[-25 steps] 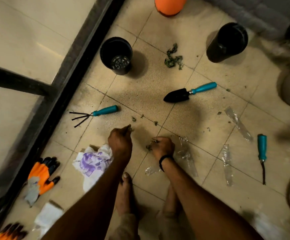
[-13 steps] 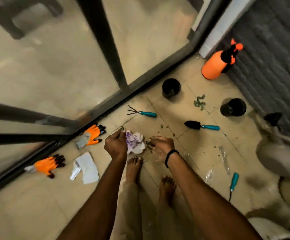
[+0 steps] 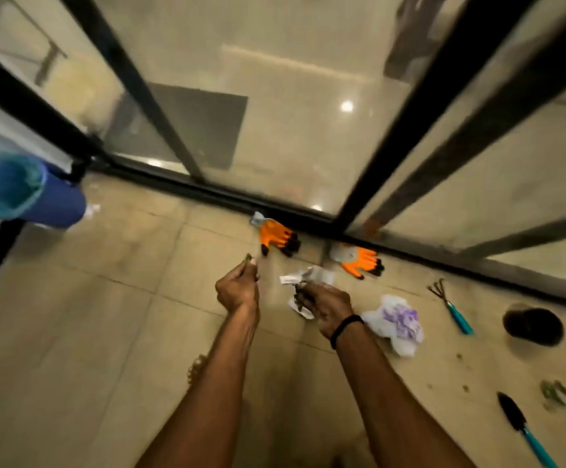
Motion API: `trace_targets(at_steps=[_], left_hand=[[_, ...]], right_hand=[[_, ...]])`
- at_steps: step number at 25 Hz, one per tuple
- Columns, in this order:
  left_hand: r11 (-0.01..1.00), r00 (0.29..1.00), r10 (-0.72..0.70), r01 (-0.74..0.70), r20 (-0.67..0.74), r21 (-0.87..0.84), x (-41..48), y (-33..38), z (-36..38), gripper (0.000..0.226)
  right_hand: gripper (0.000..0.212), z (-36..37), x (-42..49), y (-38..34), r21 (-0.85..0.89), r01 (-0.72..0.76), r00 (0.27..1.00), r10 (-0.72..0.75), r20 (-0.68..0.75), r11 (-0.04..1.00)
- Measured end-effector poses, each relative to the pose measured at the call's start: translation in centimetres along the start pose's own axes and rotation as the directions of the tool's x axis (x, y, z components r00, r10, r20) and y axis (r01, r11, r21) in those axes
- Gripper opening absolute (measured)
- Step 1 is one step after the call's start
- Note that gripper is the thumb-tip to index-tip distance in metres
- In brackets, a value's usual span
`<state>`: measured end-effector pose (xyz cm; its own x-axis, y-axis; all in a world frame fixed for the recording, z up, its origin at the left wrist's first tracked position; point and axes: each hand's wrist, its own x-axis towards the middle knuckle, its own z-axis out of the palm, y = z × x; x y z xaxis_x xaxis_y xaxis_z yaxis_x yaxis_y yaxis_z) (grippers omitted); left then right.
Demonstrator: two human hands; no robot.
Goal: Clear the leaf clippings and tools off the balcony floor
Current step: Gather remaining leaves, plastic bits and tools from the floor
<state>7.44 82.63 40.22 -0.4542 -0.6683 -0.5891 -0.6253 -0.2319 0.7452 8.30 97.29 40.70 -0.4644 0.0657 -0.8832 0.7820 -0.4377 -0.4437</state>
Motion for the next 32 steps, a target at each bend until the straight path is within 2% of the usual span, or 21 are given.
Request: trace_targets(at_steps=[4,6,8,13,18,21,25,27,29,32], left_hand=[[0.983,0.981,-0.127,0.105,-0.147,-0.15,11.7,4.6,-13.0,0.022],[0.963,0.954,-0.188,0.132,-0.233,-0.235,16.5,7.7,-20.1,0.023],[0.954,0.935,-0.21,0.132,-0.285,-0.27,21.5,10.2,-26.9,0.024],[0.92,0.891,-0.265,0.12,-0.367,-0.374,32.4,14.6,-37.2,0.024],[0.897,0.873,-0.319,0.151,-0.37,-0.415,45.5,17.3,-40.6,0.025],[0.873,0.865,-0.33,0.127,-0.378,-0.471,53.2,19.1,-41.5,0.024],[0.859,0.894,-0.337,0.163,-0.295,-0.485,64.3,20.0,-41.1,0.026],[0.874,0.913,-0.29,0.131,-0.286,-0.469,68.5,21.2,-40.3,0.026],[0.882,0.922,-0.274,0.127,-0.274,-0.454,72.9,21.8,-40.1,0.027],[0.915,0.913,-0.324,0.237,-0.247,-0.327,78.9,20.7,-39.3,0.047]], right_hand=[[0.009,18.1,0.2,6.0,-0.137,-0.036,0.996,0.046,0.074,0.99],[0.019,26.5,-0.3,9.0,-0.246,-0.083,0.984,0.118,0.134,0.966],[0.029,35.2,-1.4,11.5,-0.303,-0.121,0.977,0.168,0.133,0.945],[0.014,52.9,-1.7,15.0,-0.373,-0.126,0.953,0.217,0.213,0.919],[0.018,68.1,5.4,16.7,-0.389,-0.079,0.954,0.183,0.237,0.918],[0.011,76.6,10.6,18.0,-0.414,-0.068,0.937,0.201,0.287,0.908],[0.022,86.3,15.7,19.7,-0.453,0.007,0.937,0.152,0.315,0.891],[0.019,89.8,17.9,20.4,-0.382,-0.027,0.958,0.133,0.254,0.924],[0.025,92.3,19.7,21.3,-0.358,-0.08,0.949,0.181,0.259,0.93],[0.042,93.7,22.0,21.7,-0.362,-0.125,0.952,0.215,0.219,0.924]])
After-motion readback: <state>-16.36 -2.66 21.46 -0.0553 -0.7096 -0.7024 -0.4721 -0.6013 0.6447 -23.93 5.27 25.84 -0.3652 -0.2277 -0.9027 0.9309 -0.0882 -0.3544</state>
